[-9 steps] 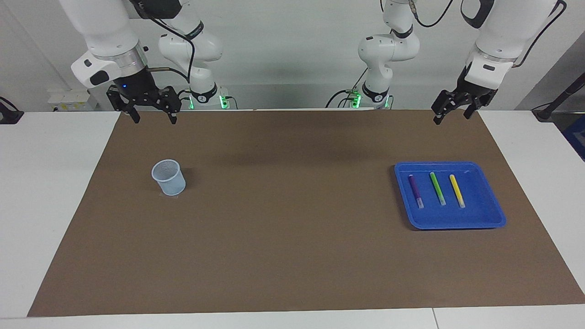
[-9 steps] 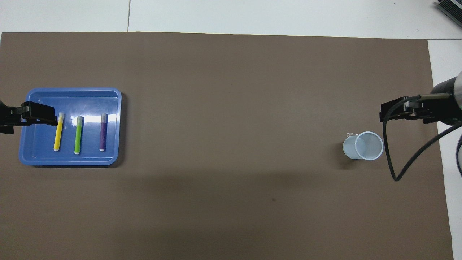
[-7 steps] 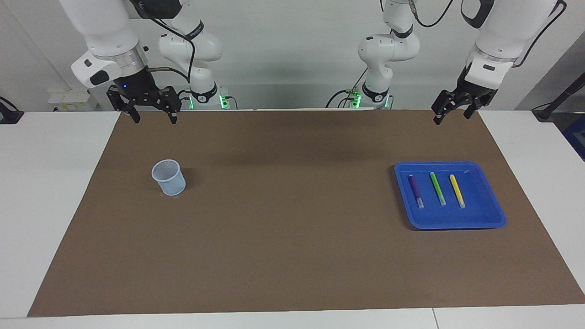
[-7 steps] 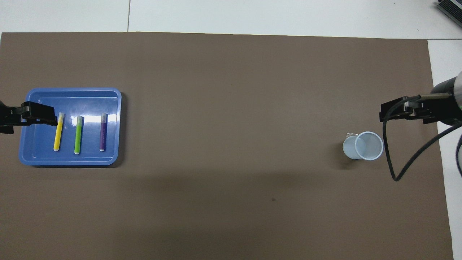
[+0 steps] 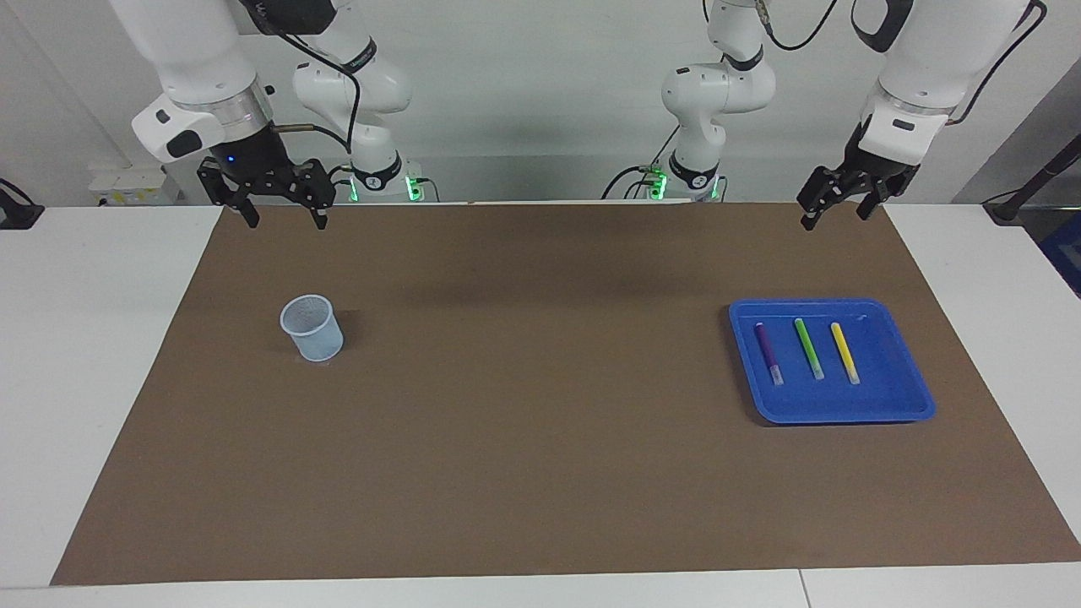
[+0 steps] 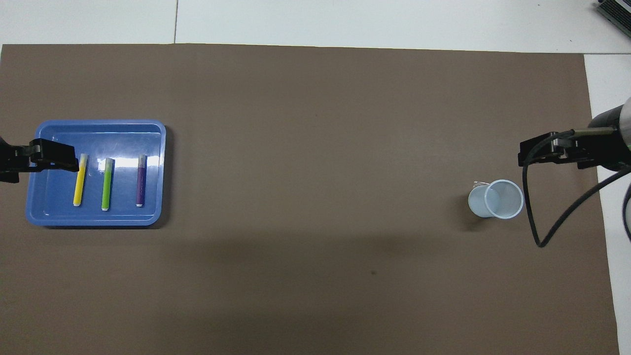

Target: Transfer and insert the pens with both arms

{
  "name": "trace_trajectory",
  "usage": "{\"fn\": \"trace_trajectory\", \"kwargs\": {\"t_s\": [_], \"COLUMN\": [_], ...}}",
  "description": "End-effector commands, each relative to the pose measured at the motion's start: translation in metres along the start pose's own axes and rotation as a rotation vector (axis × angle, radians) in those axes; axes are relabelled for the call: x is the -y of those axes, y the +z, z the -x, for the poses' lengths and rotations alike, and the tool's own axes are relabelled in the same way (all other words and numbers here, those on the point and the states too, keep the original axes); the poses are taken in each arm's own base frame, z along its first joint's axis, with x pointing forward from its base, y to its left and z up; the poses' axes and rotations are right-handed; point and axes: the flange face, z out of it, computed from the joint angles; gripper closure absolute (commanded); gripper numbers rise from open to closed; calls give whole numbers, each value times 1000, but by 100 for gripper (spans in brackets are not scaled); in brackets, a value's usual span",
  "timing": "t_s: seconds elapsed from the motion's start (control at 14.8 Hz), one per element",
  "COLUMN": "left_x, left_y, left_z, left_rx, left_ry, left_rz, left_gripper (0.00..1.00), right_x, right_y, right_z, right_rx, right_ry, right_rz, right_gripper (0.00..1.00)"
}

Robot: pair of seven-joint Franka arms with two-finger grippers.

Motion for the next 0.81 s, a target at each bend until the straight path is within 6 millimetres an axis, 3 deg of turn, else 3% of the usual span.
{"fn": "trace_trajectory", "kwargs": {"t_s": [0.0, 0.41, 0.75], "left_x": [-4, 5, 9], "left_y": [-4, -4, 19], "left_z": [8, 12, 23], "left_rx": [-4, 10, -12], "left_ry": [3, -12, -7], "left_rz": [13, 20, 21], "left_gripper": [0, 0, 0], "right_x": [-1, -1, -1], "right_y": [-3, 0, 0], "right_z": [6, 8, 8], "right_rx": [3, 11, 12], "right_ry": [6, 6, -1], "right_rz": [-20, -19, -18], "right_gripper": [0, 0, 0]}}
